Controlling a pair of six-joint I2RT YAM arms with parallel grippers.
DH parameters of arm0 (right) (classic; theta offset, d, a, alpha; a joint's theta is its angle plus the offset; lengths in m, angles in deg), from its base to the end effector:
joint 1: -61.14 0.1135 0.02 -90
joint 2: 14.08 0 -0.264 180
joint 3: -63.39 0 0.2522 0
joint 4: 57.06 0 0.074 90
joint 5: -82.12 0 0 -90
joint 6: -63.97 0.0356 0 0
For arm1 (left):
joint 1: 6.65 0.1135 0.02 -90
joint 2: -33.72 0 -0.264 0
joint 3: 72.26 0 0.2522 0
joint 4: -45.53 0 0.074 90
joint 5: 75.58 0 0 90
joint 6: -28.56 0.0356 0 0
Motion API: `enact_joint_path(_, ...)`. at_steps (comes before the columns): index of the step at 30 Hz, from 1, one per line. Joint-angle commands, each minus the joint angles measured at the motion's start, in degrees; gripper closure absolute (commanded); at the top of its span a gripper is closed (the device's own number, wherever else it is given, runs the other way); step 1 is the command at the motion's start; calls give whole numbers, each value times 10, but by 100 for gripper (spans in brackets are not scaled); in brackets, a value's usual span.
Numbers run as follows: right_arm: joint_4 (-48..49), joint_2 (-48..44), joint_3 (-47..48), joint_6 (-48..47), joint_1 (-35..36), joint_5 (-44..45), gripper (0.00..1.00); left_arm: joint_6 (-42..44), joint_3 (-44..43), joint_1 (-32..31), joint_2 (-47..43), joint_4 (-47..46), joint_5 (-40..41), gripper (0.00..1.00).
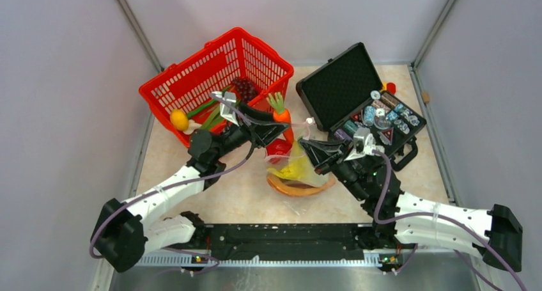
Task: Place the food in the zip-top bag and seal the zipper
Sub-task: Place the fake vegetable in the zipper food storage bag.
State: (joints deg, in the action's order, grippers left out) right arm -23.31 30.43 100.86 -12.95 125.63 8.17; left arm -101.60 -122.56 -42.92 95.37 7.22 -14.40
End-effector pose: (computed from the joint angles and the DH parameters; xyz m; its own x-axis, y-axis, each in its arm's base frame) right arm 0.0858 0.1570 0.3163 0.0163 0.5392 -0.8420 -0.7850 0.5285 0.3232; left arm 0.1798 -0.1533 0.3439 -0.2783 -0.4966 -0.8221 0.8966 0.1726 -0.4078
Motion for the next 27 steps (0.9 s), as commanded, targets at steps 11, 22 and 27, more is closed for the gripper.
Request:
enact_joint_path(11,58,-33,9,-9,4,14,100,-42,-23,-43,62,-117,14,56)
enact_joint_path(22,58,-35,8,-9,4,15,100,10,20,-45,-5,-141,164,54)
enact_joint_path(27,58,-36,7,-8,4,14,100,-27,14,-45,-2,-161,144,53)
